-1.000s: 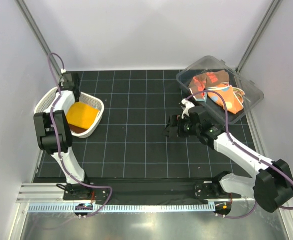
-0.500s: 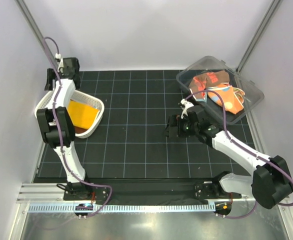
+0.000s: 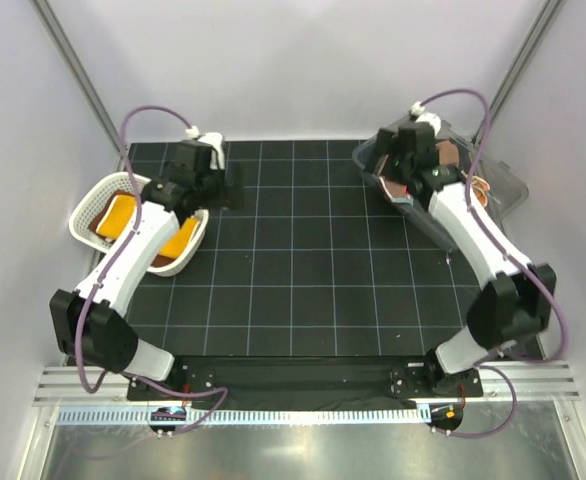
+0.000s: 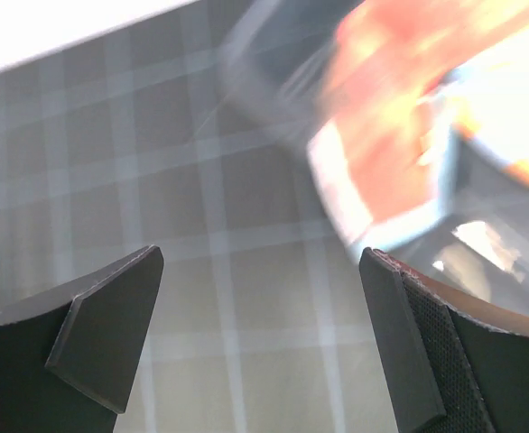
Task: Fold and stack the towels
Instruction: Grab crumpled towel, then move the towel to the center of the board
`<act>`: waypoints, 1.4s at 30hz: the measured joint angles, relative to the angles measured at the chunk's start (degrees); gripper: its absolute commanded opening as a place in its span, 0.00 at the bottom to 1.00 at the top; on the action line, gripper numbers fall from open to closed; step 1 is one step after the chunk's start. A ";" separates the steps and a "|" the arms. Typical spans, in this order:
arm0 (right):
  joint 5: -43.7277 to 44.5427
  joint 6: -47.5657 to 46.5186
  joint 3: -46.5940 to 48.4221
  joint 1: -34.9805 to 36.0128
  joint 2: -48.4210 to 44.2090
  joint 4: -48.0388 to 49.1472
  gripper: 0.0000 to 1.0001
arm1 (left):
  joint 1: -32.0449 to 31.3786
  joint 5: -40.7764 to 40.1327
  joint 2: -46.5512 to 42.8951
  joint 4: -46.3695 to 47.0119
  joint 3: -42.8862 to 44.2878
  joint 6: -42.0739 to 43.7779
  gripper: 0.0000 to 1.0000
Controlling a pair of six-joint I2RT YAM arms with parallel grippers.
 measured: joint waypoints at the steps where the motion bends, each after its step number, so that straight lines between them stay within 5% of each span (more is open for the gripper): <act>1: 1.64 -0.28 3.08 -2.19 3.17 -0.11 1.00 | -2.25 2.51 -1.18 0.13 -1.03 -0.48 1.00; 13: 2.45 3.43 24.61 -16.06 38.01 -2.80 0.90 | -5.35 14.75 -8.59 5.57 -13.25 -7.82 0.99; 14: 1.86 3.82 25.97 -16.26 40.17 -2.47 0.55 | -5.35 15.50 -8.57 5.86 -13.25 -7.89 1.00; 15: 0.61 4.31 27.91 -16.41 43.71 -1.31 0.54 | -5.38 16.70 -8.52 6.29 -13.25 -8.04 1.00; 16: -0.44 4.31 28.33 -16.68 45.22 -0.90 0.13 | -5.38 17.14 -8.52 6.51 -13.27 -8.04 0.98; 18: -2.43 3.93 28.83 -16.87 46.58 0.66 0.01 | -5.38 17.35 -8.68 6.95 -13.27 -8.09 0.95; 24: -5.42 -1.92 28.92 -17.46 41.94 0.15 0.02 | -5.35 16.79 -11.21 8.26 -13.35 -7.39 0.94; 27: -7.13 -5.51 28.70 -17.46 33.70 -2.40 0.16 | -5.35 17.16 -13.55 9.53 -13.46 -7.58 0.95; 29: -7.63 -7.69 28.79 -17.40 26.84 -3.74 0.16 | -5.38 17.25 -15.72 11.23 -14.08 -7.89 0.95; 33: -7.13 -9.94 28.28 -17.07 12.70 -5.84 0.01 | -5.35 17.40 -18.25 12.48 -14.23 -8.83 0.94; 42: -21.22 -2.91 6.16 -11.34 -10.21 -3.58 0.01 | -5.35 16.68 -18.56 9.94 -14.40 -9.05 0.95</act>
